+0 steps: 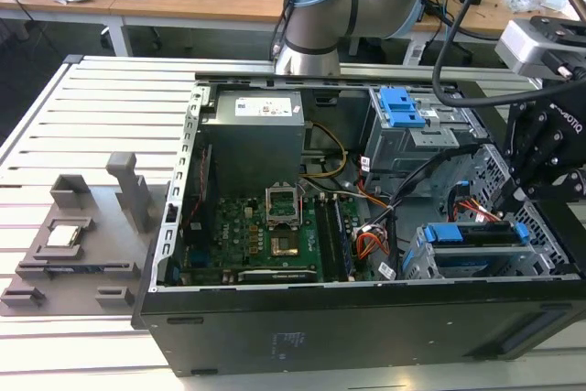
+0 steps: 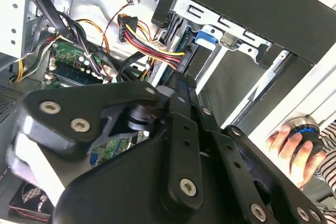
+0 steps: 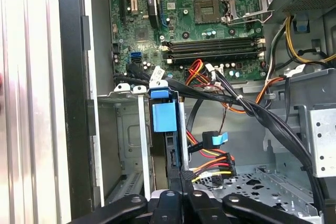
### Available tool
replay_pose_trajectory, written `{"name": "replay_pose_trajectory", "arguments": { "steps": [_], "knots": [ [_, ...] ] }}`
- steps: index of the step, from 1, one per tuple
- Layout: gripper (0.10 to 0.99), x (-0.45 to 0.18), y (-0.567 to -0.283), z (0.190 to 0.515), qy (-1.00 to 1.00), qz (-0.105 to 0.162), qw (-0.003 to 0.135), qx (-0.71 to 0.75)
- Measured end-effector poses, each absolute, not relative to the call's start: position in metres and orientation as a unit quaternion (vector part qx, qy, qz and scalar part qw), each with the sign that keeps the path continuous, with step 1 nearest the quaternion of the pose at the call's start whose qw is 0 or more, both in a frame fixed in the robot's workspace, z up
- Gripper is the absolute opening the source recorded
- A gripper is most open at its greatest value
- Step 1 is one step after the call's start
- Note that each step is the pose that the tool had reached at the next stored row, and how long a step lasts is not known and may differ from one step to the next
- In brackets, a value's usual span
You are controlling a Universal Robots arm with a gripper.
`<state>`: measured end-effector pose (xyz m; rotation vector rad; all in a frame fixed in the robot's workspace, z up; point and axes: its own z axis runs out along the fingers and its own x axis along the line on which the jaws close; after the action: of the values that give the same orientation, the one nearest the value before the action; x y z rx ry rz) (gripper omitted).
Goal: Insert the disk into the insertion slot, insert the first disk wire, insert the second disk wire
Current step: 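Insert the first disk wire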
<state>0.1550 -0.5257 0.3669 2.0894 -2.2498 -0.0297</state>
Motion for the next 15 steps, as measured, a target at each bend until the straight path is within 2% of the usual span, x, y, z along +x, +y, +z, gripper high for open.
{"name": "replay_pose_trajectory", "arguments": {
  "steps": [1,3,15],
  "knots": [
    [0.235,0.155,-0.526,0.367,-0.732,-0.01,0.036,0.68],
    [0.361,0.155,-0.526,0.367,-0.732,-0.01,0.036,0.68],
    [0.361,0.144,-0.51,0.367,-0.732,-0.01,0.036,0.68]
  ]
}}
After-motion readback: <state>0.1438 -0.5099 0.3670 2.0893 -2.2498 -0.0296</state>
